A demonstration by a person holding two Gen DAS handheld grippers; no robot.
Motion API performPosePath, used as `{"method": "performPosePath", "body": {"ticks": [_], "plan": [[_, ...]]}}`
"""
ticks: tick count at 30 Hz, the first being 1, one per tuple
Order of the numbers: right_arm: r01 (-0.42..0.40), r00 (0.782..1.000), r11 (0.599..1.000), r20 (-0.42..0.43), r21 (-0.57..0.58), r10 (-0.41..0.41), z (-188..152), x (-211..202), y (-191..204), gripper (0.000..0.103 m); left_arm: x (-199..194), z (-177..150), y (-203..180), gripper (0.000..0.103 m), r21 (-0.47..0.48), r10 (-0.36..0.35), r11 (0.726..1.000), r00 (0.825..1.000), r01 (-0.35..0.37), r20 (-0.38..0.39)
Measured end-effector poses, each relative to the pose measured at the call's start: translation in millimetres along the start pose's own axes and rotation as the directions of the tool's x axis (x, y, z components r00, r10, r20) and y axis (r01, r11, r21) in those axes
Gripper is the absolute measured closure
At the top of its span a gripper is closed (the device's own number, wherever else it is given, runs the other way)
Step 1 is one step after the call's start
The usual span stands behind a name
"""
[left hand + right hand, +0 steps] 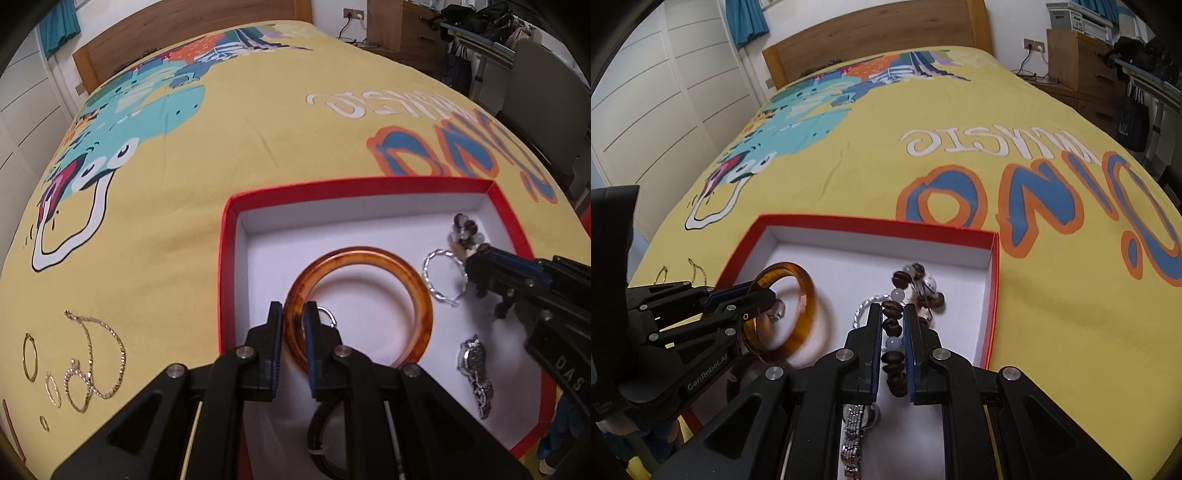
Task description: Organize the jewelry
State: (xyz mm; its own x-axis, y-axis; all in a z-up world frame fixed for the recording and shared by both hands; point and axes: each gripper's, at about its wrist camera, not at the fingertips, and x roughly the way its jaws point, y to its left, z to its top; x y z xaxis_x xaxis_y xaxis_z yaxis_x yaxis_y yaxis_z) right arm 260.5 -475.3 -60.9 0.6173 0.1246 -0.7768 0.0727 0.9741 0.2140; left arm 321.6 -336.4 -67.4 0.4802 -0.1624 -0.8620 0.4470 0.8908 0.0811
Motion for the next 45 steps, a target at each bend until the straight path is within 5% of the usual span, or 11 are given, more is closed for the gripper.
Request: {"method": "performPosePath", "body": {"ticks": [8, 11, 21, 31, 45], "plan": [[0.01, 1.0, 1.0, 0.005, 0.017, -0.01, -2.1, -10.1, -6.5, 0.088, -3.8, 0.8, 0.2, 0.09, -0.012, -0.001, 1.0, 1.0, 0.0, -0.004], [0.01, 1.0, 1.0, 0.02, 0.018, -0.011, -1.3, -18.9, -6.0, 0.084, -13.1, 1.5, 0.6, 0.082, -0.023, -0.012, 1.0, 1.0, 0.013, 0.01], [0.018, 0.998, 0.998, 0.06, 0.056, -0.021, -14.1, -65.5, -8.4, 0.067, -75.3, -8.0, 0.5, 0.077, -0.049, -0.056, 0.997, 0.994, 0.061, 0.095], [-0.052, 0.992, 0.991, 0.121, 0.125, 0.037, -43.7, -127.0, 3.7, 0.047, -138.6, -55.3, 7.3, 0.071, -0.037, -0.036, 0.999, 0.994, 0.04, 0.104], [-0.099, 0.985, 0.992, 0.15, 0.077, 0.087, -95.6, -185.6, 66.3, 0.047, -209.4, -140.5, 51.2, 0.069, -0.087, 0.033, 0.996, 0.992, -0.022, 0.125]]}}
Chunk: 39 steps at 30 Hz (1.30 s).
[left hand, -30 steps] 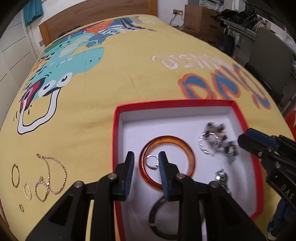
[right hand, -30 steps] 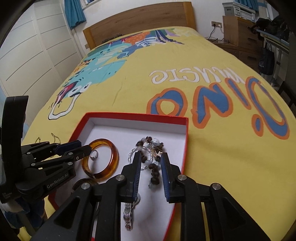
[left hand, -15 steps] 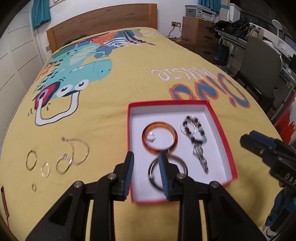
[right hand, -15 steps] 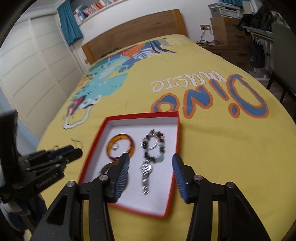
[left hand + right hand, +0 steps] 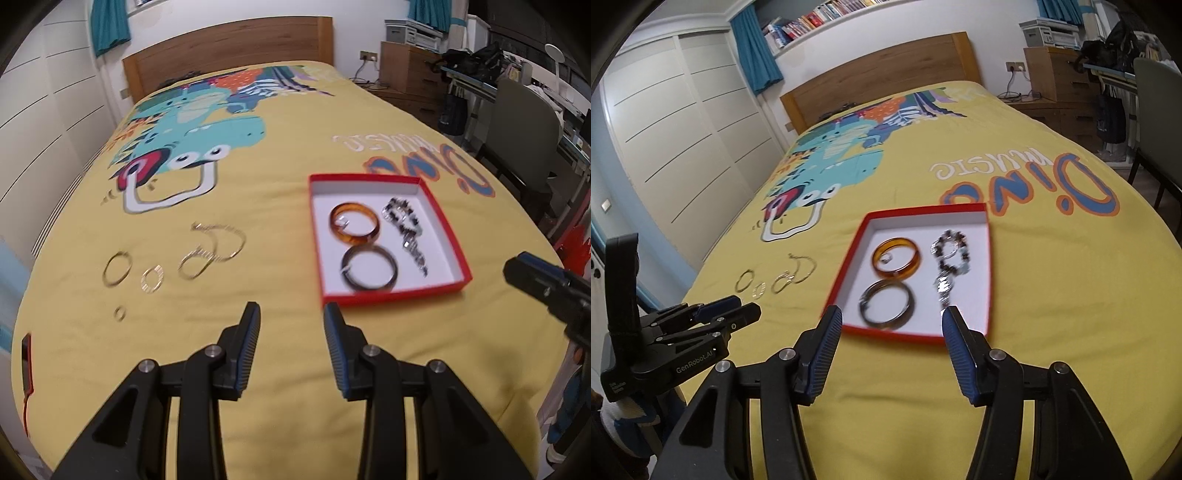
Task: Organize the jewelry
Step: 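Open the left tool to drop the amber bangle while the right tool releases the strand, then move both open tools back over the remaining jewelry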
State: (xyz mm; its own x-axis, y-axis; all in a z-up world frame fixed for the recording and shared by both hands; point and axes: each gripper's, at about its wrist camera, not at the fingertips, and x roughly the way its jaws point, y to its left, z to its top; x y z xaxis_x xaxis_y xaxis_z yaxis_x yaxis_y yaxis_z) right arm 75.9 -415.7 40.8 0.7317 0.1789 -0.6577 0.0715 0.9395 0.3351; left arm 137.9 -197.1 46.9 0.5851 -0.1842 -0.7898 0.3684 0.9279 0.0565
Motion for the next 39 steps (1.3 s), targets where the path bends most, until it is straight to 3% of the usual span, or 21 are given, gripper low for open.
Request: {"method": "performPosePath", "body": {"ticks": [12, 19, 24, 39], "plan": [[-0.015, 1.0, 0.999, 0.018, -0.05, 0.016, -28.9, -25.5, 59.2, 0.047, -35.8, -62.5, 75.1, 0.068, -0.109, 0.057, 0.992, 0.998, -0.058, -0.012], [-0.022, 0.999, 0.995, 0.024, -0.093, 0.025, -45.1, -34.4, 94.7, 0.047, -64.3, -95.6, 124.6, 0.062, -0.214, 0.155, 0.966, 0.987, -0.142, 0.046], [-0.028, 0.999, 0.993, 0.024, -0.112, 0.031, -55.8, -36.1, 116.7, 0.047, -72.8, -117.2, 146.8, 0.062, -0.254, 0.164, 0.956, 0.985, -0.146, 0.054], [-0.087, 0.993, 0.979, -0.094, -0.185, 0.07, -74.0, 17.7, 158.3, 0.047, -49.2, -148.3, 192.9, 0.061, -0.319, 0.189, 0.93, 0.982, -0.182, -0.009]]}}
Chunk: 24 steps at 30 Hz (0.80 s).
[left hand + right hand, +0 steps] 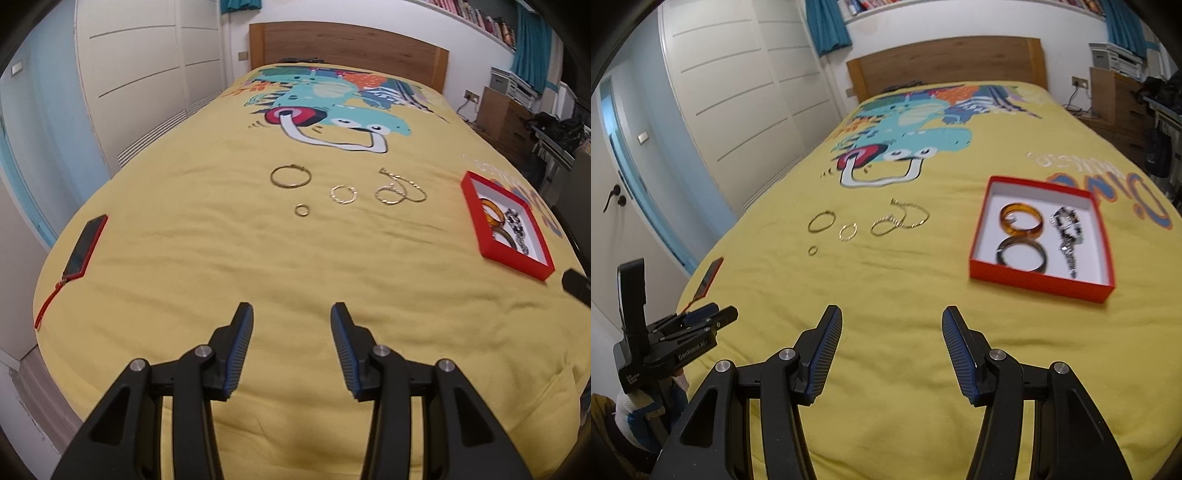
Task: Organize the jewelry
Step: 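Move both open tools back over the remaining jewelry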
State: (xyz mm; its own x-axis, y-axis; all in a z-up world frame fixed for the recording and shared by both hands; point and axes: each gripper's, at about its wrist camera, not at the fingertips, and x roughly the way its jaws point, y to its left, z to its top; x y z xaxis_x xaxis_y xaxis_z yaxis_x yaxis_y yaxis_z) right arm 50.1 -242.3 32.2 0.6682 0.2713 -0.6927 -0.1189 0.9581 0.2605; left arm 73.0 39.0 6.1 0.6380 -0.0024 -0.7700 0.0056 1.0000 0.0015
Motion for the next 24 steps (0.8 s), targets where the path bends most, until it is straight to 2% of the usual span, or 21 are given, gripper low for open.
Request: {"method": "performPosePath", "body": {"ticks": [12, 24], "plan": [[-0.035, 0.993, 0.999, -0.117, -0.041, 0.03, 0.3, 64.8, 14.4, 0.047, 45.2, 4.2, 19.3, 0.061, -0.036, -0.024, 0.999, 0.998, 0.022, -0.056], [-0.089, 0.982, 0.993, -0.175, -0.074, 0.075, 27.8, 141.4, 22.2, 0.047, 112.3, 57.0, 16.0, 0.061, -0.034, -0.129, 0.991, 0.988, 0.127, -0.08]]}}
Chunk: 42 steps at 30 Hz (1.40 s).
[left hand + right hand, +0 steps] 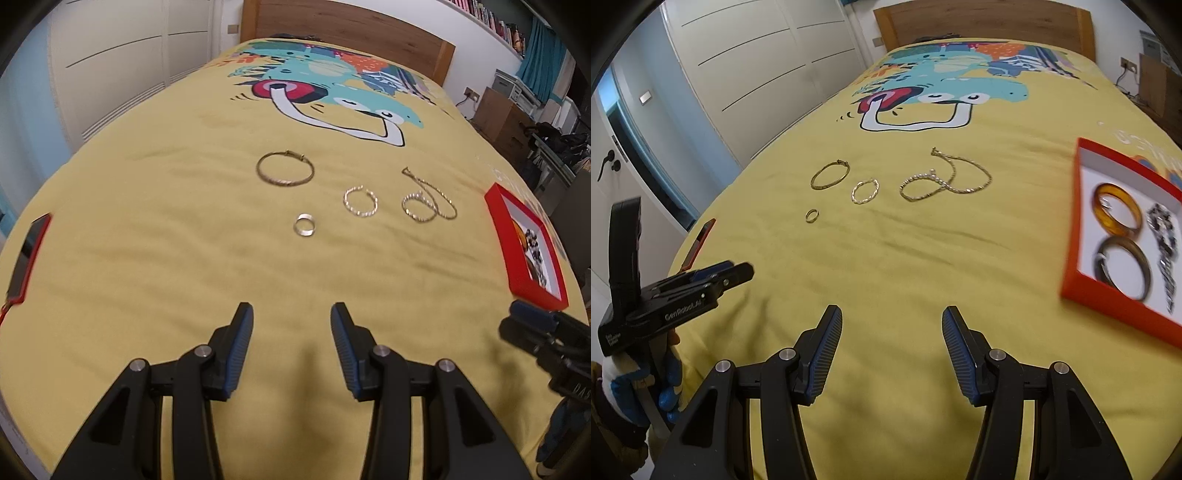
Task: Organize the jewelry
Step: 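Move both open tools back over the remaining jewelry, then grasp the small silver ring with the left tool while the right tool grasps the twisted silver hoop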
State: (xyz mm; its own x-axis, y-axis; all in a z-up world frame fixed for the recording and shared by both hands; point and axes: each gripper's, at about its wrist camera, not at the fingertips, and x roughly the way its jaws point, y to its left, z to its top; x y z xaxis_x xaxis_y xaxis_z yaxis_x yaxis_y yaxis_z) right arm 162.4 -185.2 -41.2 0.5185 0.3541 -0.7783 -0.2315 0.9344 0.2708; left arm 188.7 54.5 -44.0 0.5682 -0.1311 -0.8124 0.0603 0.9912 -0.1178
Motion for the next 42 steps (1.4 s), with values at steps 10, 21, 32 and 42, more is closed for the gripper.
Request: {"method": "performPosePath", "body": {"ticks": [10, 21, 32, 42], "plan": [[-0.054, 0.999, 0.998, 0.004, -0.03, 0.054, 44.2, 54.4, 4.5, 0.047, 49.4, 38.1, 2.9, 0.061, 0.021, -0.04, 0.999, 0.999, 0.04, -0.005], [-0.091, 0.996, 0.992, 0.017, -0.087, 0.093, 85.7, 97.6, 16.3, 0.047, 86.6, 51.8, 1.1, 0.069, 0.077, -0.034, 0.996, 0.999, 0.035, -0.021], [-0.079, 0.997, 0.989, -0.017, -0.129, 0.077, 106.9, 143.4, 26.7, 0.047, 84.2, 50.5, 17.4, 0.084, 0.038, -0.061, 0.997, 0.998, 0.061, 0.007], [0.004, 0.999, 0.976, -0.035, -0.219, -0.012, 105.4, 159.4, 43.0, 0.062, 79.2, 48.6, 19.2, 0.084, 0.028, -0.076, 0.997, 0.997, 0.075, 0.022]]}}
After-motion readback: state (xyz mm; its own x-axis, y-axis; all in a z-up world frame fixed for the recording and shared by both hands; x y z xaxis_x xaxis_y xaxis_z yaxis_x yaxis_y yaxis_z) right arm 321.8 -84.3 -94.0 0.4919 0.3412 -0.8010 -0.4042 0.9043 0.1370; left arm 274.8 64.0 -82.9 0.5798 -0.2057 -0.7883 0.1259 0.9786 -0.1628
